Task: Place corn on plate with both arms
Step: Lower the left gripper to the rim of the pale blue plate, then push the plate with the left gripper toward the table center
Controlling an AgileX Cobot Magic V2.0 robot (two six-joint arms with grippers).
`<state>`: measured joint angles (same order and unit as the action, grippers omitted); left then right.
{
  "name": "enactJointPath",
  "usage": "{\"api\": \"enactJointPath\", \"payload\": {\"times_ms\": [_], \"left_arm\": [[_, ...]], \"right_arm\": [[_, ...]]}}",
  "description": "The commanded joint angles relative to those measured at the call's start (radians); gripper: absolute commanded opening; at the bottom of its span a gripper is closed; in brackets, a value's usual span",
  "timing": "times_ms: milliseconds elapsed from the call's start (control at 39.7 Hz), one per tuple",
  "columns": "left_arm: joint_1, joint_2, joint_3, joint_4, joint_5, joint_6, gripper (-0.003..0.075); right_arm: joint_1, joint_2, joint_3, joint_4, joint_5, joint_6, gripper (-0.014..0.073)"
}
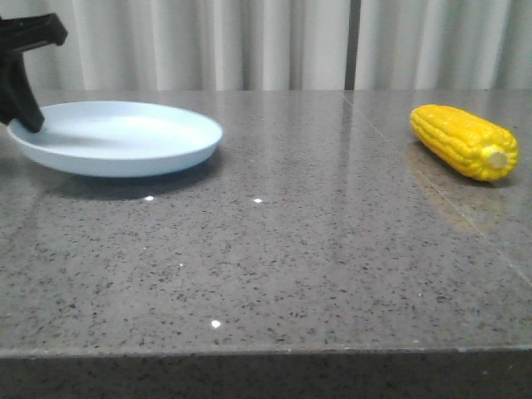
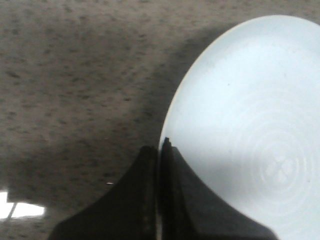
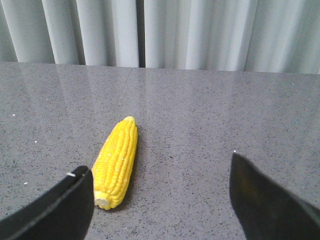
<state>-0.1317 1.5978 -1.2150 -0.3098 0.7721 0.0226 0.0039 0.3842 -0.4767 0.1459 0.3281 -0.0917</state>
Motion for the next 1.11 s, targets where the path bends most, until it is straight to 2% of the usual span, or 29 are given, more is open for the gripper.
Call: {"api": "enactJointPath", "payload": {"times_ms": [0, 227, 680, 780, 1007, 1083], "left_arm": [[-0.058, -0.053, -0.023, -0.103, -0.051, 0.007, -0.0020], [-0.156, -0.034, -0.023, -0.175, -0.102, 0.005, -0.0020], [-0.170, 0.016, -0.010, -0.183, -0.097, 0.018, -0.0005], [-0.177, 0.016, -0.010, -0.183, -0.097, 0.024, 0.0087], [-0.182, -0.002, -0.010, -0.176, -0.145, 0.059, 0.0414], [-0.182, -0.045, -0.010, -0.137, -0.183, 0.059, 0.0450]], "right_arm": [[-0.004, 0.015, -0.035, -0.008, -0.084, -0.008, 0.0581], [-0.004, 0.015, -0.035, -0.008, -0.084, -0.008, 0.0581], [-0.004, 0.015, -0.035, -0.008, -0.084, -0.008, 0.0581], [-0.004, 0.015, -0.035, -0.008, -0.084, -0.008, 0.0581], [-0.004, 0.015, -0.035, -0.008, -0.084, -0.008, 0.0581], [-0.004, 0.015, -0.035, -0.008, -0.084, -0.008, 0.0581]]}}
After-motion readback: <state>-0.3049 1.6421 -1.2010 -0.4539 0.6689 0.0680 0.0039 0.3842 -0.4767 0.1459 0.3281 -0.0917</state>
